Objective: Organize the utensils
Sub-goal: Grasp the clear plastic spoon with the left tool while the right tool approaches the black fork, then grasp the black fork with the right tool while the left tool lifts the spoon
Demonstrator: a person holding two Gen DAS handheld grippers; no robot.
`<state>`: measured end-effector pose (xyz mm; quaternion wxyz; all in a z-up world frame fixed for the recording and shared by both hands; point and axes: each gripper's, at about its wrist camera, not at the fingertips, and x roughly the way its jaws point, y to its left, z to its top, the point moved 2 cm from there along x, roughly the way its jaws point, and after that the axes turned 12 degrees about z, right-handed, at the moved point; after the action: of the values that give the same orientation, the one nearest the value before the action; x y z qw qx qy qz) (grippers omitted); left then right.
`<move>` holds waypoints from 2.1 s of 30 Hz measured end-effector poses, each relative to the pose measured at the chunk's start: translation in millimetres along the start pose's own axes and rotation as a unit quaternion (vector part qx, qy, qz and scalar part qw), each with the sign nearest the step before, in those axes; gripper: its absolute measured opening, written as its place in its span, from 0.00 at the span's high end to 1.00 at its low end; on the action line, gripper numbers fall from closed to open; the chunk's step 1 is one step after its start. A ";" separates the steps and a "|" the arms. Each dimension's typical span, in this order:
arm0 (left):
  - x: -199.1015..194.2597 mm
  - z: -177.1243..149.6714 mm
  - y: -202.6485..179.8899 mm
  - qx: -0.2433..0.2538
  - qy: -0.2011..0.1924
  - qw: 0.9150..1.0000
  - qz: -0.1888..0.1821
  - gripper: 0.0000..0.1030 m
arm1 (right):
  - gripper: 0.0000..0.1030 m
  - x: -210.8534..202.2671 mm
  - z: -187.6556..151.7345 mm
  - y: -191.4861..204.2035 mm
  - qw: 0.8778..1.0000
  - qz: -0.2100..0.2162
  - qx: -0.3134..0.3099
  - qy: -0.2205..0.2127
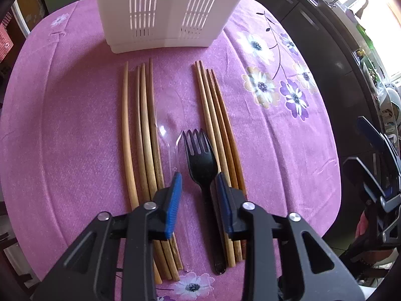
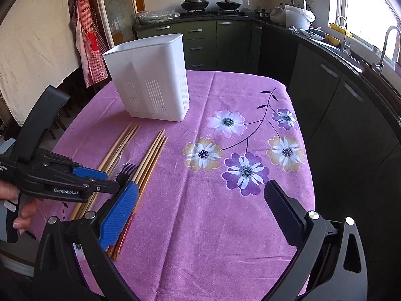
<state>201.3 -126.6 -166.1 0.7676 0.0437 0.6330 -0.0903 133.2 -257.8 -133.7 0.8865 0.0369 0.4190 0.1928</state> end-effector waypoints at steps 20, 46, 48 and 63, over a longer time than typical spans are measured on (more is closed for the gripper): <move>9.0 23.3 -3.1 0.018 -0.002 0.997 0.073 0.88 | 0.04 1.4 -3.3 1.0 1.000 0.002 -0.006 0.002; -95.7 -10.6 25.2 0.000 -0.181 0.983 0.033 0.92 | 0.53 79.8 3.0 76.0 0.987 0.082 0.005 0.140; -104.6 -15.1 27.8 0.005 -0.196 0.980 0.039 0.92 | 0.66 89.0 2.2 83.2 0.985 0.077 0.010 0.155; -118.7 -36.4 45.3 0.020 -0.222 0.975 0.020 0.92 | 0.87 118.9 -1.3 102.9 0.974 0.033 0.042 0.219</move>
<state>153.4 -65.6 -59.0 0.8896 0.0503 0.4441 -0.0946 168.5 -118.7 -197.8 0.7636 0.0451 0.6096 0.2079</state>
